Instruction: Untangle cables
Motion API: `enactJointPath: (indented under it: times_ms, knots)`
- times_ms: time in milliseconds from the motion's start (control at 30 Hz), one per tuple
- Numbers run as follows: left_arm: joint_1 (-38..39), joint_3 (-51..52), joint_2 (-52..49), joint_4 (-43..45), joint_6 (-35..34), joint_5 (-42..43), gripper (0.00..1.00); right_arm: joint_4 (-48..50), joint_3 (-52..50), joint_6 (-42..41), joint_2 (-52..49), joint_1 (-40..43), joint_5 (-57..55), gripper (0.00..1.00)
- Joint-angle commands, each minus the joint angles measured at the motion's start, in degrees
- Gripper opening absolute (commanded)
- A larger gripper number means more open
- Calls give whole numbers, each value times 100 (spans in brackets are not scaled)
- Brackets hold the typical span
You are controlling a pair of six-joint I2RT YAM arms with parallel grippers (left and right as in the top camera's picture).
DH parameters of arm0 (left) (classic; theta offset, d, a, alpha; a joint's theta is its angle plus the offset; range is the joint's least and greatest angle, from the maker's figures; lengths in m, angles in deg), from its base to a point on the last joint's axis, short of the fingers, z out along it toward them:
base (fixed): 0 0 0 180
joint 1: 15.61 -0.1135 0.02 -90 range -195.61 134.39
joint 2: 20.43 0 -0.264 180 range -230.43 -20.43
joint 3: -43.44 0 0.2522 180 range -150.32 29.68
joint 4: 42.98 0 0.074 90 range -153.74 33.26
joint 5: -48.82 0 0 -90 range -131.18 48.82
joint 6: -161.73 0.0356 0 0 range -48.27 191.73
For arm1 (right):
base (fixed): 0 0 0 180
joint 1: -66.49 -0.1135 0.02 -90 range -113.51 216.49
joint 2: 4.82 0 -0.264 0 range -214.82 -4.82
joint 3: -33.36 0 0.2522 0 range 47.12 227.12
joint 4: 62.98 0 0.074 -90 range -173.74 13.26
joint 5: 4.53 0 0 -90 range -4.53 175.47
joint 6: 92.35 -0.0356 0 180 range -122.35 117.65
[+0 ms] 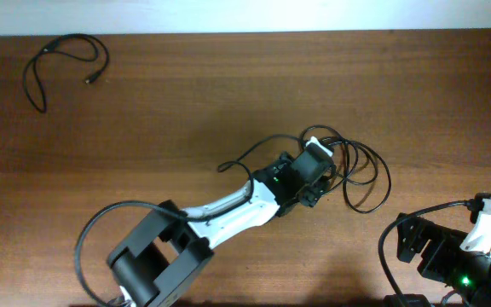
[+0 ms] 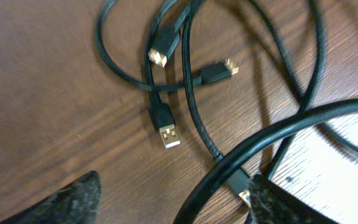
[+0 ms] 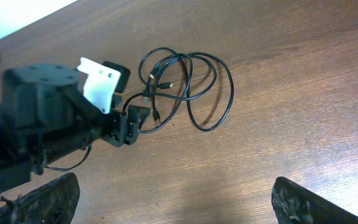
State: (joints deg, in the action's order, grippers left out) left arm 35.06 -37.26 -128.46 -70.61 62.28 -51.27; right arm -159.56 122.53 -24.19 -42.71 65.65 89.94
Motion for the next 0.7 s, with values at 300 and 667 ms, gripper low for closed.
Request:
enactJointPath:
  times_ms: [300,667]
  knots:
    - [17,24,1456,-2503,79,-1202,0,160,-247,37,-13,-26,26,99]
    - [-391,26,4363,-2312,-1375,-1375,0,1639,-2767,-1952,-46,-26,2684,99]
